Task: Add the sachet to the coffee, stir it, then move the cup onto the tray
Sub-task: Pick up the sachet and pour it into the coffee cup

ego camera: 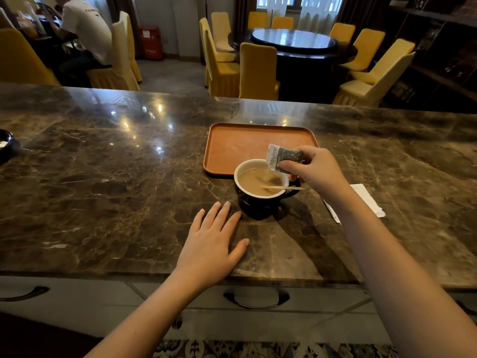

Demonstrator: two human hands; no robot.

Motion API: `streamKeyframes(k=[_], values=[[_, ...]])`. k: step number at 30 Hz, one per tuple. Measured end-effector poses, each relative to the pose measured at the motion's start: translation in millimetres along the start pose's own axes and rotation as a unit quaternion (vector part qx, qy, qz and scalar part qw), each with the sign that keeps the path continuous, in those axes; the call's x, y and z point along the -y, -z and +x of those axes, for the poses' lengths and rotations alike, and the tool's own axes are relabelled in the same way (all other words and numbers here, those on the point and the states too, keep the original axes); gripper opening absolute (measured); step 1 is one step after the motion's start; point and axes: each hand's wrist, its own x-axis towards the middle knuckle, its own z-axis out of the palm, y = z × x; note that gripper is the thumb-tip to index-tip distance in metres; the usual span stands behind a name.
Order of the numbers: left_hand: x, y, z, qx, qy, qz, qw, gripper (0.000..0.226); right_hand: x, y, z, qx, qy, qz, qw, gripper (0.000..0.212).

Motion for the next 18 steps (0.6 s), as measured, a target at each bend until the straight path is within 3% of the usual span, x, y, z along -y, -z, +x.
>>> streamKeyframes(k=[10,18], values=[[1.2,-2.3,0.4,-0.013,-0.001,-0.001,1.000,0.067,-12.1,4.3,0.1,0.004,-0.095,0.251,0.963,0.032],[2.4,-2.9,0.8,-0.009,-0.004,-0.003,1.000,0.067,-12.5,9.1,4.8,0.019,-0.082,0.262,0.961,0.026]])
